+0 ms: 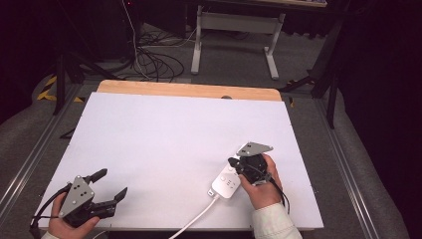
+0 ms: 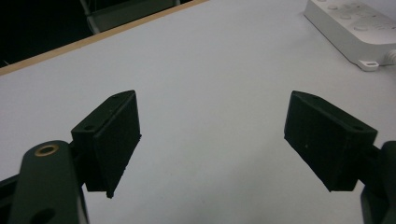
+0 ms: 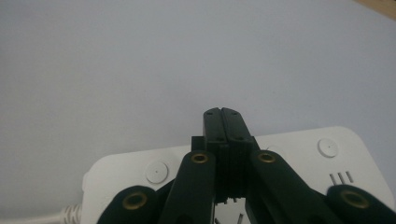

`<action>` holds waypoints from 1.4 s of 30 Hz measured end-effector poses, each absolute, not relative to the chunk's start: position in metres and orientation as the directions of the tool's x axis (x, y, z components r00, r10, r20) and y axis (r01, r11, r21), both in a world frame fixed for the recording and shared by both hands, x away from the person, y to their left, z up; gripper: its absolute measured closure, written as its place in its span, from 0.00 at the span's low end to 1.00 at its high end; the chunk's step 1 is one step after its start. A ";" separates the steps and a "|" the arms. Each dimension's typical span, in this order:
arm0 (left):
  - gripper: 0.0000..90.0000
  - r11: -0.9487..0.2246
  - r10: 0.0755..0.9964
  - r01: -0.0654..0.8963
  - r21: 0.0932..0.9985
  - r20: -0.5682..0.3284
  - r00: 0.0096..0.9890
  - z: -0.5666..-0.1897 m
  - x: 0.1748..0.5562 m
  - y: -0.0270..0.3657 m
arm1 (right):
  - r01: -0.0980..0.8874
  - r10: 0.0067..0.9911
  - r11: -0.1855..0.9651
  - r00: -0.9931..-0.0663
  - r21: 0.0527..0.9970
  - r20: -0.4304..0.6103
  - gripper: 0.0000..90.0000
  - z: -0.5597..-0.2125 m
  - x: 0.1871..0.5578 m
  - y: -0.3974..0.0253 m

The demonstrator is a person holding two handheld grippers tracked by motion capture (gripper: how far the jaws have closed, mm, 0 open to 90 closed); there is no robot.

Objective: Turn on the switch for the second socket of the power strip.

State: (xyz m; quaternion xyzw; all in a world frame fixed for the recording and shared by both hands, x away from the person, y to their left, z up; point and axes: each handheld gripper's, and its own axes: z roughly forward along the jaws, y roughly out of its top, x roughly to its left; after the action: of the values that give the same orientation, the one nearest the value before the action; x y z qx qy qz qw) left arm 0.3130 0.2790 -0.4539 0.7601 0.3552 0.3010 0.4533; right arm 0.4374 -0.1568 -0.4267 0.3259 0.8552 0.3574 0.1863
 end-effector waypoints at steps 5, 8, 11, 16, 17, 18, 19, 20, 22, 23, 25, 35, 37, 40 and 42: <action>0.21 -0.334 0.815 0.269 0.903 0.133 0.565 -0.454 0.313 0.279 | 0.397 0.683 0.521 -0.724 0.755 -0.091 1.00 -0.417 0.432 -0.158; 0.21 -0.336 0.814 0.269 0.903 0.135 0.565 -0.454 0.313 0.280 | 0.372 0.675 0.519 -0.731 0.770 -0.101 1.00 -0.412 0.428 -0.159; 0.21 -0.336 0.814 0.269 0.903 0.135 0.565 -0.454 0.313 0.280 | 0.332 0.658 0.530 -0.742 0.780 -0.131 1.00 -0.409 0.425 -0.160; 0.21 -0.335 0.814 0.269 0.903 0.134 0.565 -0.454 0.313 0.280 | 0.332 0.660 0.530 -0.739 0.781 -0.134 1.00 -0.406 0.424 -0.162; 0.21 -0.335 0.814 0.269 0.903 0.134 0.565 -0.454 0.313 0.280 | 0.336 0.663 0.526 -0.738 0.781 -0.129 1.00 -0.405 0.423 -0.162; 0.21 -0.334 0.815 0.269 0.903 0.133 0.564 -0.454 0.313 0.280 | 0.339 0.663 0.526 -0.738 0.780 -0.127 1.00 -0.404 0.423 -0.162; 0.21 -0.334 0.815 0.269 0.903 0.133 0.565 -0.454 0.313 0.280 | 0.340 0.665 0.522 -0.737 0.783 -0.123 1.00 -0.404 0.423 -0.162; 0.21 -0.332 0.816 0.270 0.904 0.132 0.563 -0.454 0.313 0.280 | 0.343 0.667 0.518 -0.736 0.784 -0.119 1.00 -0.403 0.422 -0.162; 0.21 -0.336 0.814 0.270 0.902 0.134 0.565 -0.454 0.313 0.280 | 0.347 0.666 0.515 -0.737 0.784 -0.112 1.00 -0.402 0.422 -0.162; 0.21 -0.336 0.814 0.271 0.902 0.133 0.565 -0.454 0.313 0.280 | 0.353 0.657 0.519 -0.747 0.779 -0.099 1.00 -0.401 0.422 -0.162; 0.21 -0.334 0.815 0.270 0.903 0.132 0.565 -0.454 0.313 0.280 | 0.363 0.645 0.524 -0.760 0.770 -0.081 0.84 -0.401 0.423 -0.161; 0.21 -0.334 0.815 0.271 0.903 0.133 0.564 -0.453 0.312 0.281 | 0.311 0.635 0.532 -0.761 0.787 -0.129 0.50 -0.396 0.415 -0.158; 0.21 -0.334 0.815 0.271 0.903 0.132 0.564 -0.453 0.312 0.281 | 0.302 0.634 0.517 -0.763 0.801 -0.122 0.45 -0.393 0.412 -0.160; 0.21 -0.333 0.815 0.271 0.903 0.131 0.565 -0.453 0.312 0.281 | 0.297 0.640 0.490 -0.761 0.820 -0.106 0.39 -0.390 0.407 -0.165; 0.21 -0.333 0.814 0.270 0.903 0.131 0.566 -0.453 0.312 0.281 | 0.294 0.642 0.461 -0.762 0.837 -0.086 0.36 -0.388 0.402 -0.173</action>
State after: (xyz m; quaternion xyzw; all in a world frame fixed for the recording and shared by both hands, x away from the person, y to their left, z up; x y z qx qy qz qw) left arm 0.3119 0.2809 -0.4528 0.7596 0.3569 0.2994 0.4539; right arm 0.4017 -0.1728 -0.3882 0.2817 0.8312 0.4360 0.1992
